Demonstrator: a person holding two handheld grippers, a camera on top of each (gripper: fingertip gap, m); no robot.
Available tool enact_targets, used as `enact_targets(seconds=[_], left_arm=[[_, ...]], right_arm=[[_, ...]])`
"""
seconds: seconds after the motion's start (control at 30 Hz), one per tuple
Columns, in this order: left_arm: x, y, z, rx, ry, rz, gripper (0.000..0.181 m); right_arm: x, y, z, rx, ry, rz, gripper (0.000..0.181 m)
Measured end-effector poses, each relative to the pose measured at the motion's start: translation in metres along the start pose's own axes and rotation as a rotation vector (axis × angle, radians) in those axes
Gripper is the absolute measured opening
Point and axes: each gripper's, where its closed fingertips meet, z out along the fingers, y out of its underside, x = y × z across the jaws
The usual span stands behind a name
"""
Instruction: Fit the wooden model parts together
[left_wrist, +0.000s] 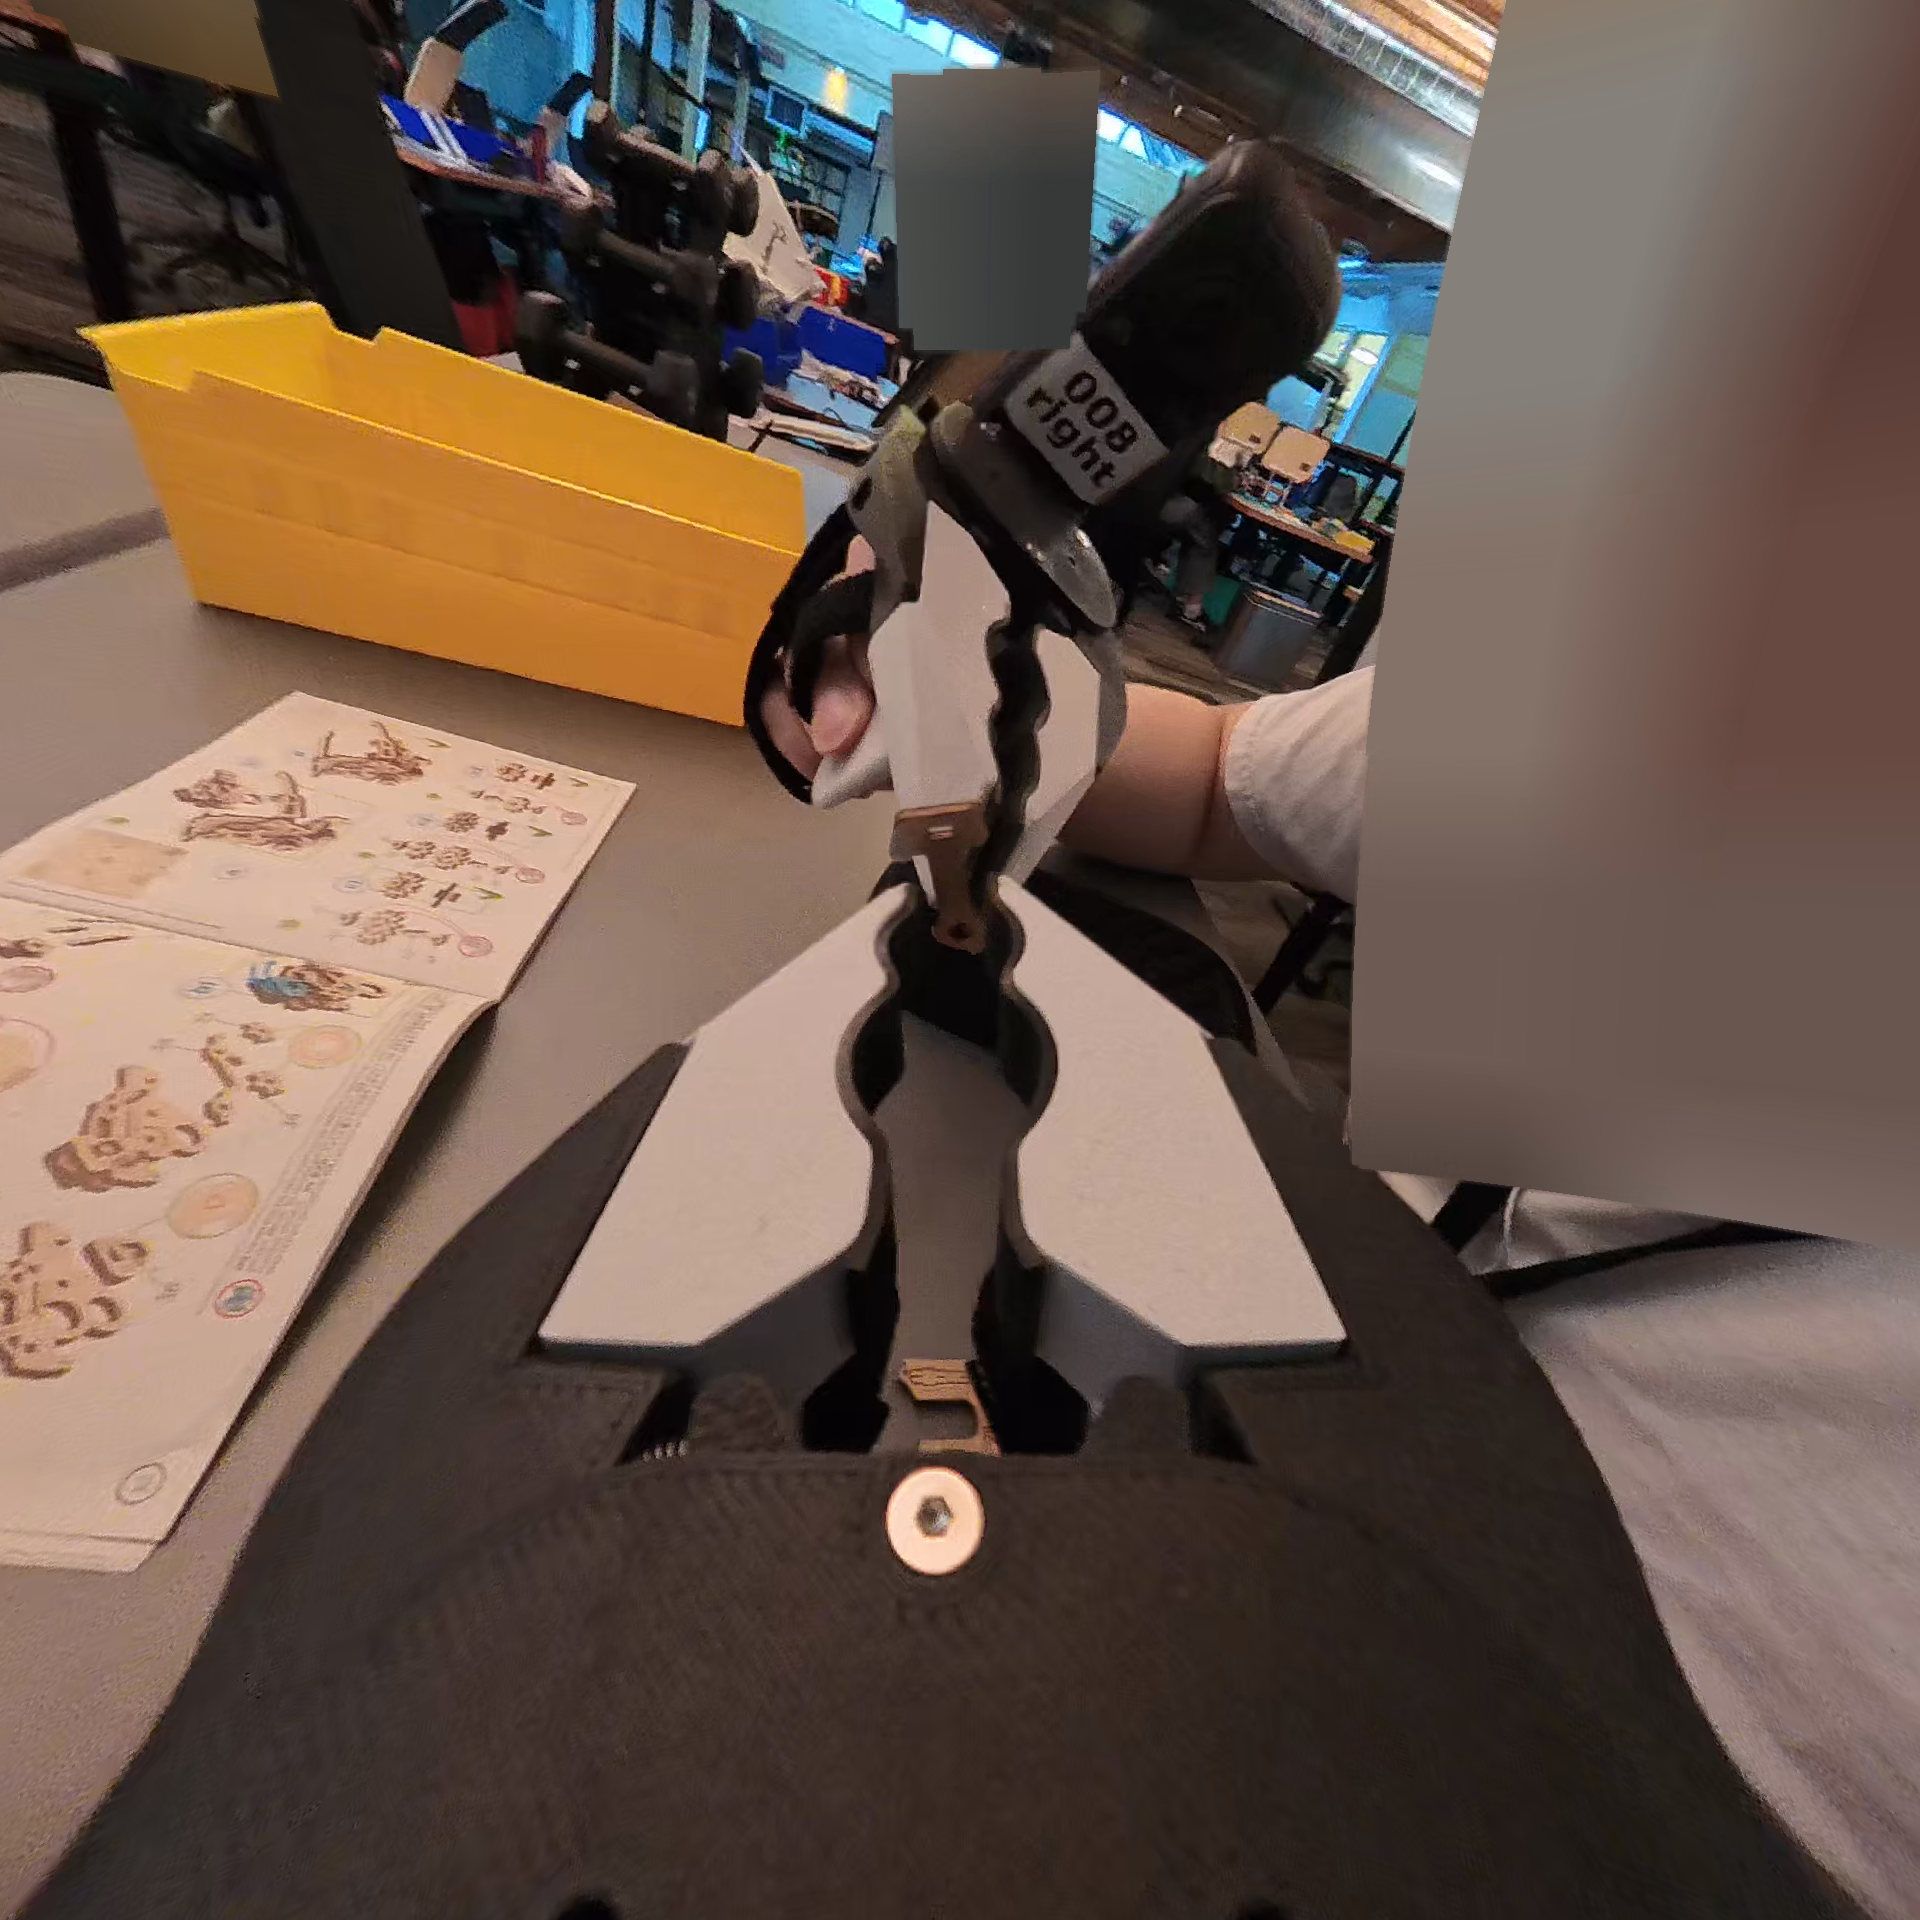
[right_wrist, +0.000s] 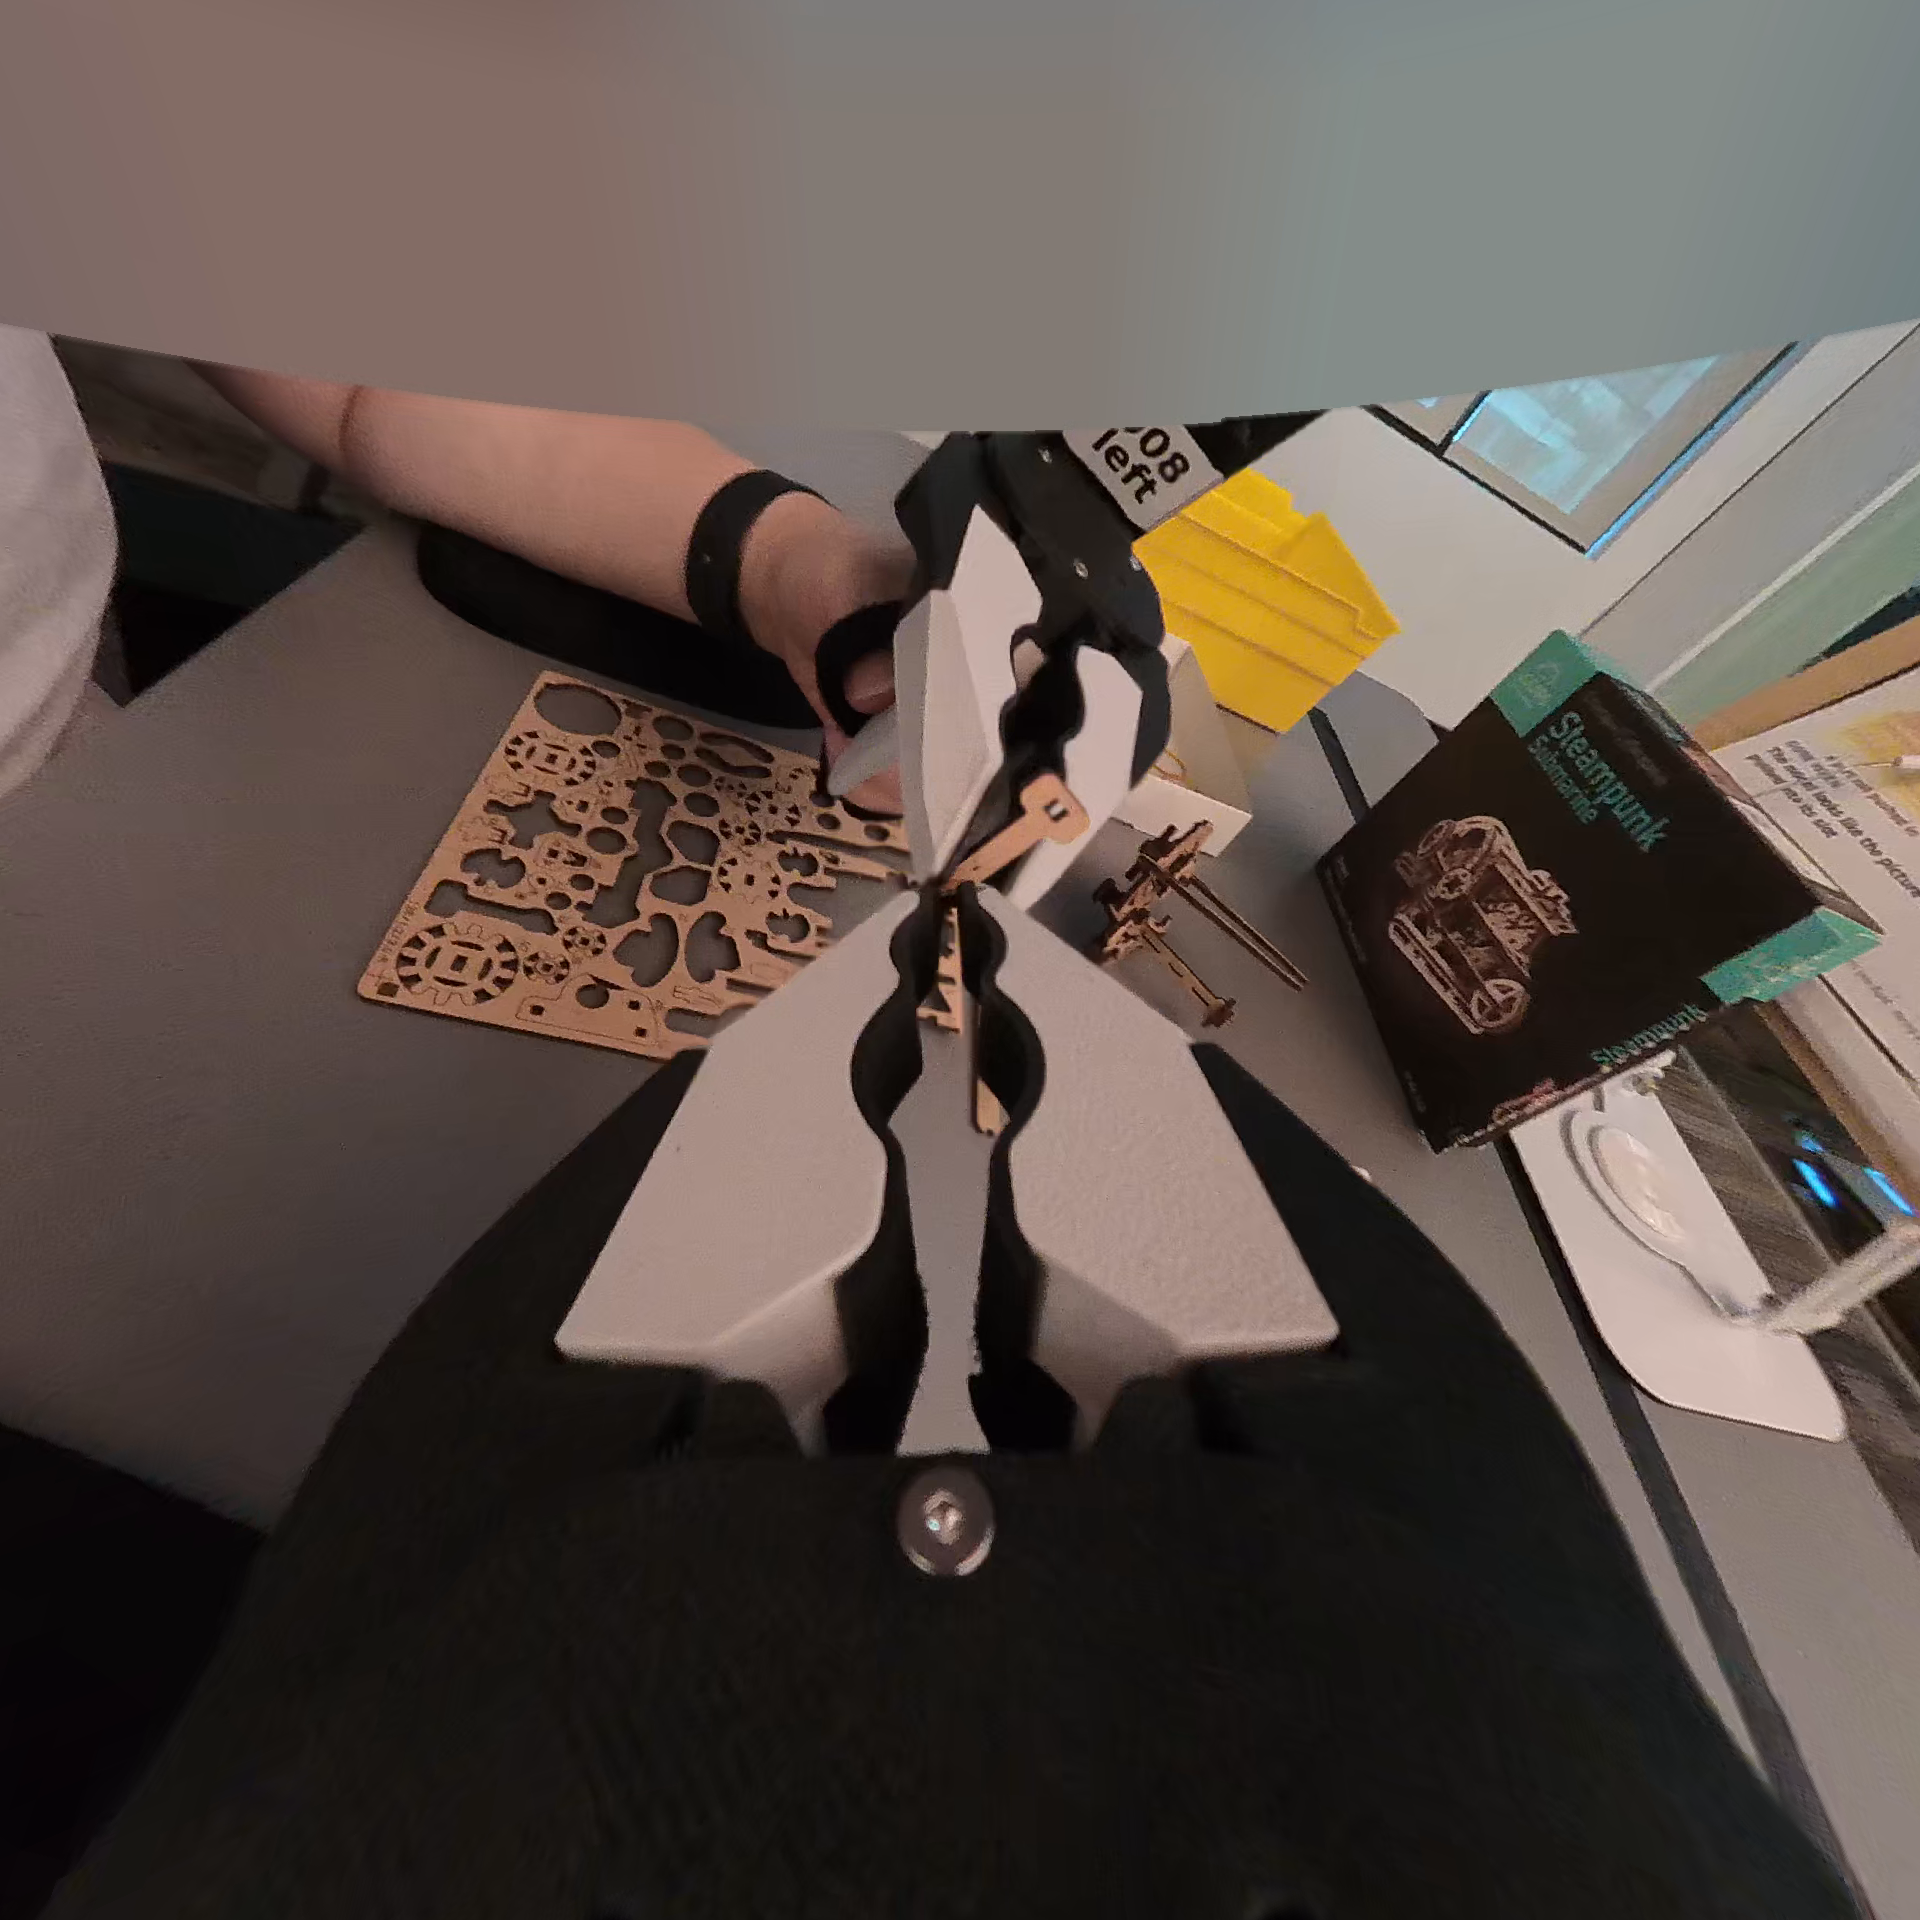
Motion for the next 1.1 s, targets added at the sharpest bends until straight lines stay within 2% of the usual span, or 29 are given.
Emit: enact_targets(seconds=[0.13, 0.23, 0.33, 0.43, 0.53, 0.6, 0.77, 0.83, 0.93, 1.03, 1.1], left_arm=[[-0.002, -0.002, -0.002, 0.015, 0.015, -0.038, 0.008], [-0.014, -0.001, -0.005, 0.03, -0.026, -0.083, 0.029], [-0.04, 0.0, -0.015, 0.026, -0.159, -0.098, 0.038], [-0.055, 0.001, -0.024, 0.033, -0.218, -0.131, 0.034], [-0.061, 0.008, -0.024, 0.019, -0.222, -0.216, 0.027], [-0.057, 0.015, -0.02, -0.019, -0.187, -0.208, 0.026], [-0.025, 0.031, -0.01, -0.14, -0.038, 0.007, 0.036], [-0.013, 0.032, -0.005, -0.146, 0.001, 0.075, 0.037], [0.002, 0.028, 0.003, -0.119, 0.039, 0.136, 0.036], [0.022, 0.025, 0.009, -0.097, 0.109, 0.193, 0.023], [0.027, 0.033, 0.012, -0.136, 0.126, 0.225, 0.015]], right_arm=[[0.002, 0.0, 0.001, -0.003, 0.01, 0.009, 0.001], [0.004, 0.014, 0.0, -0.079, -0.005, 0.057, 0.001], [-0.005, 0.055, -0.005, -0.306, -0.119, 0.243, 0.001], [-0.028, 0.082, -0.019, -0.529, -0.273, 0.441, 0.001], [-0.038, 0.099, -0.023, -0.648, -0.307, 0.416, 0.001], [-0.039, 0.09, -0.015, -0.548, -0.33, 0.393, 0.001], [-0.043, 0.036, -0.014, -0.16, -0.535, 0.643, 0.001], [-0.041, 0.023, -0.016, -0.039, -0.603, 0.74, 0.0], [-0.046, 0.013, -0.018, 0.051, -0.689, 0.794, 0.0], [-0.051, 0.006, -0.016, 0.09, -0.732, 0.792, 0.001], [-0.052, 0.002, -0.017, 0.116, -0.75, 0.791, 0.0]])
